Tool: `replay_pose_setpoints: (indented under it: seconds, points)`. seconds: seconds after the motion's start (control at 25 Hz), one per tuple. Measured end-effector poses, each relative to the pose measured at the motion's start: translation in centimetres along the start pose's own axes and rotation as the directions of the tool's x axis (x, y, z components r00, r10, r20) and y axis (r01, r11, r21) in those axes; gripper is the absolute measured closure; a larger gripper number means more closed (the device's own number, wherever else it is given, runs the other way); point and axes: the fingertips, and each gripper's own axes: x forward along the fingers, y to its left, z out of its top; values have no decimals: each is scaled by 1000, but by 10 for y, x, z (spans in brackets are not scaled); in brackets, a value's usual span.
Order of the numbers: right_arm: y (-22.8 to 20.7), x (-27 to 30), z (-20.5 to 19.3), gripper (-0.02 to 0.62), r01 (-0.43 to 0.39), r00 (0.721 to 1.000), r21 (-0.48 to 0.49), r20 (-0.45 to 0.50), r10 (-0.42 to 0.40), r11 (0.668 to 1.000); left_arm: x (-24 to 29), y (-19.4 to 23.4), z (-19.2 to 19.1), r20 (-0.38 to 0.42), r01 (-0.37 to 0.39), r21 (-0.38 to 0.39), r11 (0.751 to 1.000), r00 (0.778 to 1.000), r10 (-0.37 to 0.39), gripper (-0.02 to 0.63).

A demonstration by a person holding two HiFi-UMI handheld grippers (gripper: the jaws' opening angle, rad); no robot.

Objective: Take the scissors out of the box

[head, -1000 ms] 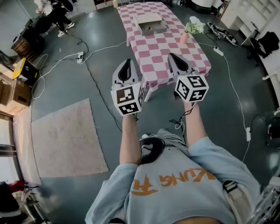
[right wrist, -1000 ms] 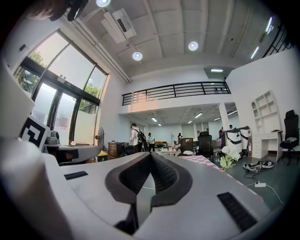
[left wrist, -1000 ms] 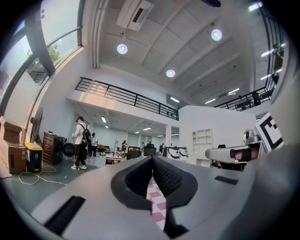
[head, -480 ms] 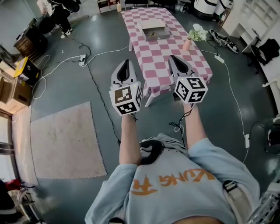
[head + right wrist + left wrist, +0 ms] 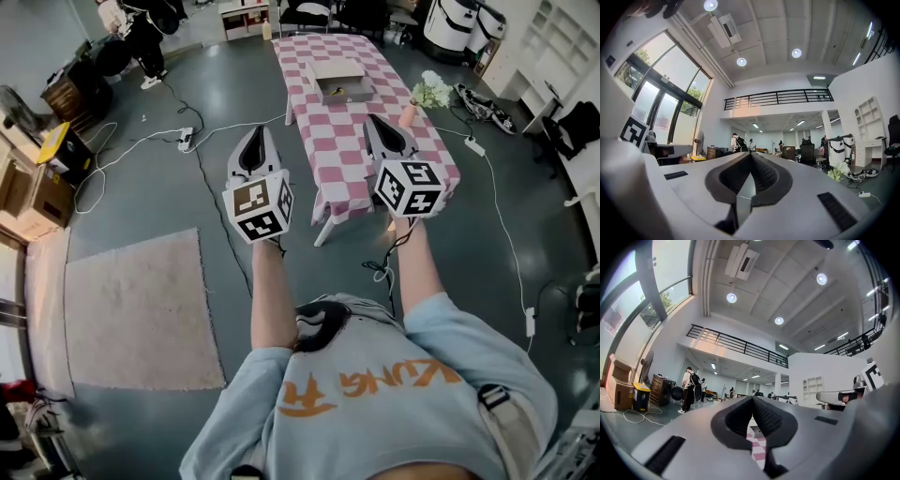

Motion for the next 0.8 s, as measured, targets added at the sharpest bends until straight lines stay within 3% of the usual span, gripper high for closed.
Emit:
replay_pose_setpoints:
  seconds: [0.64,0.8]
  points:
    - [26,25,14,598,-77,997,13,33,76,997,-10,24,25,37,-40,33,999,999,39,586]
    - [24,29,20,598,-77,996,17,51,77,997,-9,23,37,82,-40,52,998,996,36,586]
